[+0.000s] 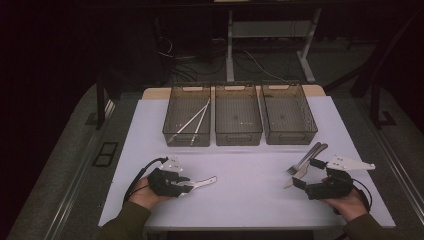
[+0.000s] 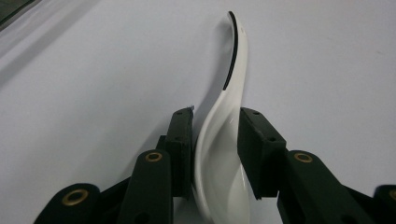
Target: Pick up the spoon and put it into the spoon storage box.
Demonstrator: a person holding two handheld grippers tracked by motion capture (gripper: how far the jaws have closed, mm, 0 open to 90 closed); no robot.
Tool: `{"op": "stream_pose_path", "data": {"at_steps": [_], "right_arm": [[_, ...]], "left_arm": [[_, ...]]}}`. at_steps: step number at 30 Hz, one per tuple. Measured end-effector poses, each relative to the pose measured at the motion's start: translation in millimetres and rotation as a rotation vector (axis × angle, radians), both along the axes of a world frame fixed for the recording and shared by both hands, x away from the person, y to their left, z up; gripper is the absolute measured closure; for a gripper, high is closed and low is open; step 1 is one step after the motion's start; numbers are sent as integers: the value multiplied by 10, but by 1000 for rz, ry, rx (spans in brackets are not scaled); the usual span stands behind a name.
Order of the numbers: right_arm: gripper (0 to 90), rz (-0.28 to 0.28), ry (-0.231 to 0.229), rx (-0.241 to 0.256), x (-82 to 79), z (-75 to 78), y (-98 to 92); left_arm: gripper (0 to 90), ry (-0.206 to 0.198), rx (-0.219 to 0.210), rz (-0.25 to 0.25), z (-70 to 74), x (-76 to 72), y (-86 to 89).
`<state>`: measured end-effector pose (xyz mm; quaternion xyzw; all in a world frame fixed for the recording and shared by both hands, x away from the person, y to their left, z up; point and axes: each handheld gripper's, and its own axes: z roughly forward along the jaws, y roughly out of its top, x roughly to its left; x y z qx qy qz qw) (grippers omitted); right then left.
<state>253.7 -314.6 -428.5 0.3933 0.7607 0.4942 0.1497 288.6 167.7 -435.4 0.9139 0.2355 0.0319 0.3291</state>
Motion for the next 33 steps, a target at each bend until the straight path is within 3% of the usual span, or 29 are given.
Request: {"op": "stream_pose_path", "data": {"at_steps": [10,12,13,23,33], "right_arm": [[7,2,1,-1,0,-1,3],[7,1,1,-1,0,-2,3],[7,1,2,-1,0,-1,4],[7,1,0,0,0,0,1],[7,1,0,2,-3,3,1]], "left_arm": [[661,-33,81,-43,48,-45,-77],[772,-41,70,-48,82,-49,-64],[780,-37,68,-42,79,-60,-71],[792,-48,90,-51,102,-54,-83],[795,-45,68,-28,130,-57,-77]]}}
